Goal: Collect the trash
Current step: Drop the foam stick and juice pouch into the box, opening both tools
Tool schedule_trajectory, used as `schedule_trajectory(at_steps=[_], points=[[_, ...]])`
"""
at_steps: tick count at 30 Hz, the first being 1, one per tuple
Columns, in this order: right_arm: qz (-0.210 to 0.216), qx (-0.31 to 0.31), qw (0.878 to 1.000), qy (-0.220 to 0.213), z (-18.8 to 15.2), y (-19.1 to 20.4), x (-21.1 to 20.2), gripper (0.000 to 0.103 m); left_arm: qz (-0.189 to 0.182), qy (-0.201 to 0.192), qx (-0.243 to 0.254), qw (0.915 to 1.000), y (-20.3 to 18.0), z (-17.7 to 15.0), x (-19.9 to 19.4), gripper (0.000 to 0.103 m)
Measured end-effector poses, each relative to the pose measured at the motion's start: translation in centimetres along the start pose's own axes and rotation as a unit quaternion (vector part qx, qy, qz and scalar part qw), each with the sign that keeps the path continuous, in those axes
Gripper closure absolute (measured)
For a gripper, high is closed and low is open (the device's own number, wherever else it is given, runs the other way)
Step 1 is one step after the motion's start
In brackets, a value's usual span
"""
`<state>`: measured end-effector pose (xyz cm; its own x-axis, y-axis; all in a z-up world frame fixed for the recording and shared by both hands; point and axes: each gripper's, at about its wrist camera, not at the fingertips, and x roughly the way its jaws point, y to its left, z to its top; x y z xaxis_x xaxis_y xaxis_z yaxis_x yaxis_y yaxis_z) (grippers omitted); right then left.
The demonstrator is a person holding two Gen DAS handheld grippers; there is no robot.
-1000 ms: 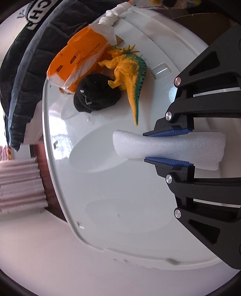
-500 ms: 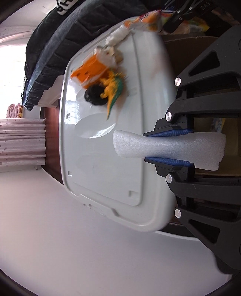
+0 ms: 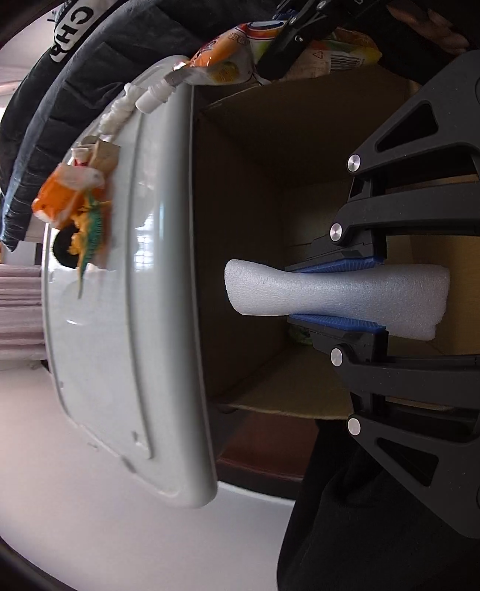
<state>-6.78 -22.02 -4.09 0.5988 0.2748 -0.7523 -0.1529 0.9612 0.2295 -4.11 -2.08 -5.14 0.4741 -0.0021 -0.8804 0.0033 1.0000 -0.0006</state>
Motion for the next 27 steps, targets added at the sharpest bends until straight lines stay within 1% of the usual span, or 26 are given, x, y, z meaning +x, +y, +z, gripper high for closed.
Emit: schedule_trajectory(at_steps=[6, 12, 18, 21, 23, 24, 25, 26, 27], points=[[-0.016, 0.0, 1.0, 0.008, -0.7, -0.3, 0.2, 0.063, -0.005, -0.008, 0.004, 0.9999, 0.0, 0.2, -0.3, 0.083], [-0.014, 0.006, 1.0, 0.011, -0.7, -0.6, 0.5, 0.063, 0.0, -0.009, 0.015, 0.9998, -0.5, 0.0, -0.2, 0.083], [-0.009, 0.015, 1.0, 0.014, -0.7, -1.1, 0.8, 0.063, 0.006, 0.005, 0.009, 0.9999, -0.3, -0.3, 0.6, 0.082], [-0.007, 0.015, 1.0, 0.015, -0.6, -1.1, 0.9, 0.062, 0.009, 0.002, 0.009, 0.9999, -0.1, -0.3, 0.5, 0.08], [-0.002, 0.011, 1.0, 0.021, -0.6, -0.8, 1.2, 0.06, 0.009, -0.002, 0.006, 0.9999, -0.1, -0.3, 0.3, 0.074], [-0.001, 0.01, 1.0, 0.022, -0.5, -0.7, 1.2, 0.053, 0.011, -0.001, 0.005, 0.9999, 0.0, -0.3, 0.4, 0.062], [-0.003, 0.01, 1.0, 0.022, -0.5, -0.7, 1.3, 0.03, 0.016, 0.002, 0.004, 0.9999, 0.0, -0.3, 0.4, 0.041], [-0.006, 0.012, 1.0, 0.015, -0.5, -0.7, 1.0, 0.021, 0.018, 0.003, 0.001, 0.9998, 0.1, -0.4, 0.4, 0.032], [-0.008, 0.014, 1.0, 0.001, -0.4, -0.7, 0.6, 0.017, 0.019, 0.001, -0.002, 0.9998, 0.2, -0.4, 0.4, 0.029]])
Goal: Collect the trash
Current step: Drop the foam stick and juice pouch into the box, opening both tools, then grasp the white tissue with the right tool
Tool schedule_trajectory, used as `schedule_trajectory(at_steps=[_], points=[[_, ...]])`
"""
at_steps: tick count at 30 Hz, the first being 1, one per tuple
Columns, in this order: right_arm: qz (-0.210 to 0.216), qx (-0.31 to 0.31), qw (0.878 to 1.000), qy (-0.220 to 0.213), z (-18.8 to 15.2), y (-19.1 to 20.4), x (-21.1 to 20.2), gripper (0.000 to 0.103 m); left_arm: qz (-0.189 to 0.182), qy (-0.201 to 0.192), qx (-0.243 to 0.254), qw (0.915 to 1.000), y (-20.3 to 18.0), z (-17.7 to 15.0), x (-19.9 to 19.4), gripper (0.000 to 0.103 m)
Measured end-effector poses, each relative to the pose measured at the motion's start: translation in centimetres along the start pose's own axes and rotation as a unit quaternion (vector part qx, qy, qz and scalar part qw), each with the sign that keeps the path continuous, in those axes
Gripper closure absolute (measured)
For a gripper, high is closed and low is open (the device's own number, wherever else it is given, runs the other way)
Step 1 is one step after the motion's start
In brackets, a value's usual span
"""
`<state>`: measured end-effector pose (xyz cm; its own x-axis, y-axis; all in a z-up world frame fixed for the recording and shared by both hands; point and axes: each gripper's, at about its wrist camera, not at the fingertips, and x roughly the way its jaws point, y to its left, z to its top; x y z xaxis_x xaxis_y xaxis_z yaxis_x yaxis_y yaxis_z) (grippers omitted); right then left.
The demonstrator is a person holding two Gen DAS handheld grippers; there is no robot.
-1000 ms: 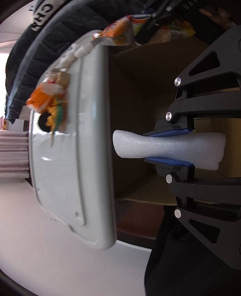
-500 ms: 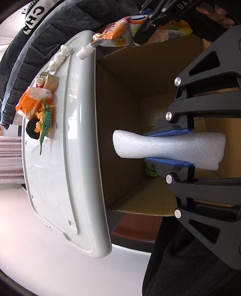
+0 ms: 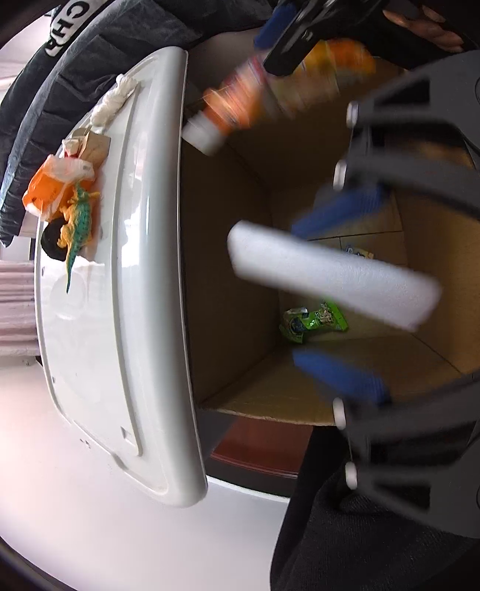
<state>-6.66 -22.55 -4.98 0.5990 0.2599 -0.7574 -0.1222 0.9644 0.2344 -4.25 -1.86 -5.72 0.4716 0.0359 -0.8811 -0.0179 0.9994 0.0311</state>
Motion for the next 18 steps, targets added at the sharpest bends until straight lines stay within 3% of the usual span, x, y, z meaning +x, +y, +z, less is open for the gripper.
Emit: schedule_trajectory(at_steps=[18], points=[[0.001, 0.029, 1.0, 0.008, 0.1, -1.3, 0.6, 0.018, -0.003, 0.022, 0.01, 0.9997, -0.5, -0.1, 1.2, 0.029]])
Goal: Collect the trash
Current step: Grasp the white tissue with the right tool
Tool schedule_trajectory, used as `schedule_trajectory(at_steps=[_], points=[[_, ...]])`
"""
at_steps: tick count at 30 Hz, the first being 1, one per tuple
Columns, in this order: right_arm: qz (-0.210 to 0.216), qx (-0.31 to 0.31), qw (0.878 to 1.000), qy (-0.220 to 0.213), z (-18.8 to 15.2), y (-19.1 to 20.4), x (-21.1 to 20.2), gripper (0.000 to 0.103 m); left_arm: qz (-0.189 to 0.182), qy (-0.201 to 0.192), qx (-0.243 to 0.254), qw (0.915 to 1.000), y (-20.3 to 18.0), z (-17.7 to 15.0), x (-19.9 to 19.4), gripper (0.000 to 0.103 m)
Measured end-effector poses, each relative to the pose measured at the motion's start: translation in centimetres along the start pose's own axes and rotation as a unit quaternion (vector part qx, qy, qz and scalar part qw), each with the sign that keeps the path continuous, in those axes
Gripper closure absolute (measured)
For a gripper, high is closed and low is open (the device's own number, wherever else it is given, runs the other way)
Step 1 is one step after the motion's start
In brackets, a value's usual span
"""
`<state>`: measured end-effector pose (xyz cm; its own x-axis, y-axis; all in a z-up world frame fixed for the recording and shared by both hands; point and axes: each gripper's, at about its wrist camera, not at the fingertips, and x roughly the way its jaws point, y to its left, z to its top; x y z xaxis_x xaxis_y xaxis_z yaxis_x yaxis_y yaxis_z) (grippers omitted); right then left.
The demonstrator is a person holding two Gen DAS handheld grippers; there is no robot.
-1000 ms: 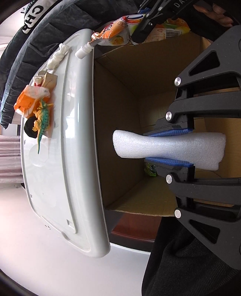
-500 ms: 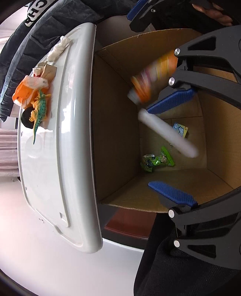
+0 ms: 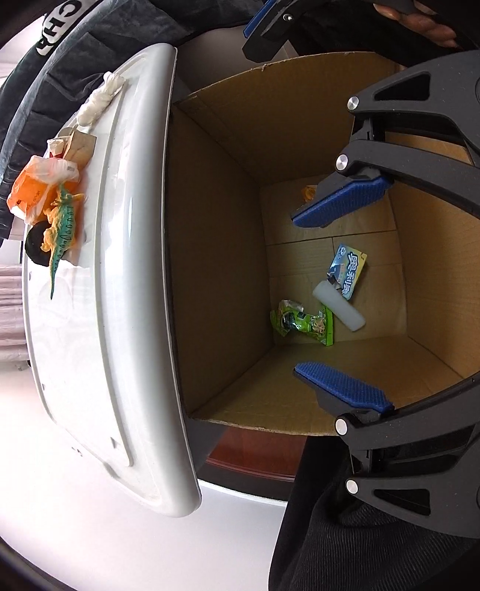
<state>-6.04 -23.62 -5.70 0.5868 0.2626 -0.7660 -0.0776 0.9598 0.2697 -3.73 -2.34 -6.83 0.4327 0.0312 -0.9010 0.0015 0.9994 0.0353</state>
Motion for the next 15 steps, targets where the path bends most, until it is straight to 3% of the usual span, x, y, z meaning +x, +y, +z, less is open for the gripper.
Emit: schedule_trajectory(at_steps=[4, 8, 15], points=[[0.019, 0.011, 1.0, 0.013, 1.0, -0.3, 0.0, 0.018, -0.005, -0.001, 0.003, 1.0, -0.1, 0.1, 0.0, 0.029], [0.031, -0.006, 0.999, 0.017, 4.4, -0.9, -0.4, 0.018, -0.029, -0.01, 0.007, 0.9995, -0.6, 0.5, -0.3, 0.029], [-0.028, -0.101, 0.994, -0.008, 13.0, -2.6, 0.6, 0.018, -0.053, -0.041, 0.034, 0.9972, -2.0, 0.9, -1.2, 0.029]])
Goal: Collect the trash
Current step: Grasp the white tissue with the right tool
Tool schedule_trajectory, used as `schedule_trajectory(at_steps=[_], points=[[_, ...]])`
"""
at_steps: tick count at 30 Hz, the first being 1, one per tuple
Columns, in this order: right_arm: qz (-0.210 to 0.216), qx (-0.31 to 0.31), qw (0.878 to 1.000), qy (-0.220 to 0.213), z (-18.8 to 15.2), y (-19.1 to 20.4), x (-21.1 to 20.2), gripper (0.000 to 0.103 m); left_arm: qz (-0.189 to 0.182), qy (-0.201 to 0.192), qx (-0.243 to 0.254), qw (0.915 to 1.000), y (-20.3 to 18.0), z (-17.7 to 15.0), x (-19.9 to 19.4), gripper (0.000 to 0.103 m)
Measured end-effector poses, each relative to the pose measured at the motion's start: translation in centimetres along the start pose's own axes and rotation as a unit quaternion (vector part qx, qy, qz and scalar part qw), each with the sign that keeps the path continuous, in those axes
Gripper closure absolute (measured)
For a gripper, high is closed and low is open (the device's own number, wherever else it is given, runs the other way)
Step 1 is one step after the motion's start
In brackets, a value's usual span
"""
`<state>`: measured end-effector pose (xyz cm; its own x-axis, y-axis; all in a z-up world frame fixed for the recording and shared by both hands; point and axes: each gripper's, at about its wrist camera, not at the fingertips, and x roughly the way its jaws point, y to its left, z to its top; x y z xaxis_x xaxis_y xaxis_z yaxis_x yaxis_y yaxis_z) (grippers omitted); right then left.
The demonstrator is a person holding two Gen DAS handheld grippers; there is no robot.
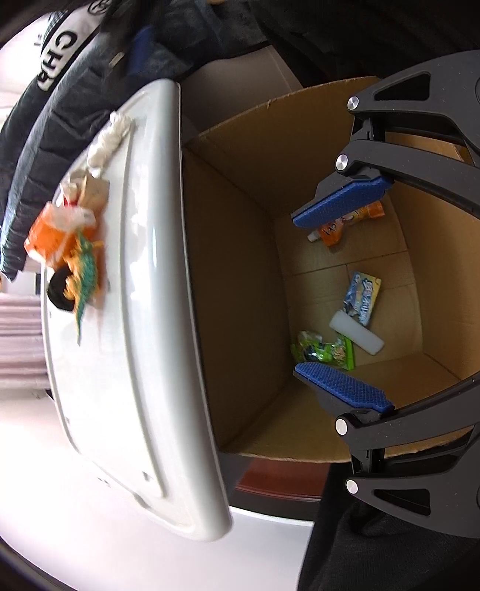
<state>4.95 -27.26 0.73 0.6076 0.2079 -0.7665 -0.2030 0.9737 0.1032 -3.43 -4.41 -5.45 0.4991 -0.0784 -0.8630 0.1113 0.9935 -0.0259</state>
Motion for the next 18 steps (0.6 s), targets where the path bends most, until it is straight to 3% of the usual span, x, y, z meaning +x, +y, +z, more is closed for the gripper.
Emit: schedule_trajectory(at_steps=[7, 12, 17, 18], points=[[-0.032, -0.001, 0.999, 0.009, 5.3, -3.4, 4.8, 0.027, -0.009, -0.015, 0.03, 0.9994, -1.4, 0.0, 0.0, 0.029], [-0.044, -0.005, 0.999, 0.023, 6.0, -4.4, 8.0, 0.027, -0.008, -0.016, 0.043, 0.9989, -1.9, 0.0, 0.3, 0.029], [-0.054, -0.004, 0.997, 0.055, 6.0, -5.2, 10.6, 0.036, -0.013, -0.007, 0.037, 0.9992, -1.8, 0.4, 0.9, 0.029], [-0.053, -0.003, 0.997, 0.059, 6.0, -5.3, 11.0, 0.042, -0.014, -0.007, 0.035, 0.9993, -1.7, 0.4, 0.9, 0.029]])
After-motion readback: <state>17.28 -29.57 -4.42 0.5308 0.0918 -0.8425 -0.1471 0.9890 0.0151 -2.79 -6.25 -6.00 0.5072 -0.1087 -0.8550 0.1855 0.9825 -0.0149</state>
